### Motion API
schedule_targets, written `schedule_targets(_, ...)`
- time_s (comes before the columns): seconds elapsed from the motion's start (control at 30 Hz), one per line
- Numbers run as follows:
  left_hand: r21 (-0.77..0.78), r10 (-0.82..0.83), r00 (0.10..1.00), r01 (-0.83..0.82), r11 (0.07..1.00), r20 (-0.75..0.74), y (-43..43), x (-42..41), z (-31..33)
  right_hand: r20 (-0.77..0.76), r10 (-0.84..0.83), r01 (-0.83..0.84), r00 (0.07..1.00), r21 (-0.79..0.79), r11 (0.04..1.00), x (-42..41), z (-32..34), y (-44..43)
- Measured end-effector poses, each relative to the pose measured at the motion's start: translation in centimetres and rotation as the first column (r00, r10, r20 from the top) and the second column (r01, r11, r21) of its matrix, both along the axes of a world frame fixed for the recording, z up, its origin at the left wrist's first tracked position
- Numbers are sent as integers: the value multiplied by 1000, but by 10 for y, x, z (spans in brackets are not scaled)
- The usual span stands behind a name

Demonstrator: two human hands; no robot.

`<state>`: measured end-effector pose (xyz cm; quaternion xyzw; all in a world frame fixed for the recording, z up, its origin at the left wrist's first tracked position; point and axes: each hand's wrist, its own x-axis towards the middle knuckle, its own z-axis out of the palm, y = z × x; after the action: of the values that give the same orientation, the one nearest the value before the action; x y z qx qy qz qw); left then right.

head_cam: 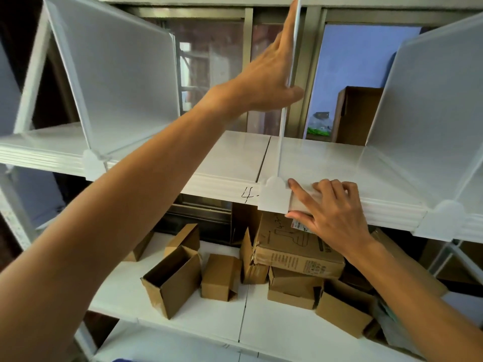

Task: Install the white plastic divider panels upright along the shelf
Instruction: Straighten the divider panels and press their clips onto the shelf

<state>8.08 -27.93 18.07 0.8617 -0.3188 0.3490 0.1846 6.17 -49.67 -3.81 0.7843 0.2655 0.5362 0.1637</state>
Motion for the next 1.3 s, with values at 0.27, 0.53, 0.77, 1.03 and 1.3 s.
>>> schedule_targets(0.27, -62, 2, 1000, 0, 998, 30, 10, -6, -8, -79, -79, 83, 994, 60, 995, -6, 6, 15)
schedule_targets(0.53, -48, 145, 970, -157, 986, -196, 52, -53, -111, -182, -87, 111, 979, 126, 986, -17, 4, 19)
schedule_targets(0.77, 91, 234, 966, -224, 970, -109, 68, -61, -205, -274, 54, -12, 960, 152, 988, -16, 1, 26)
schedule_targets(1.03, 46, 285, 948, -294, 955, 143, 61, -36, -225, -254, -15, 74, 967, 223, 972, -25, -9, 48)
schedule_targets(1.3, 24, 278, 930, -292, 956, 240, 61, -26, -229, -192, -40, 82, 981, 216, 973, -13, -18, 45)
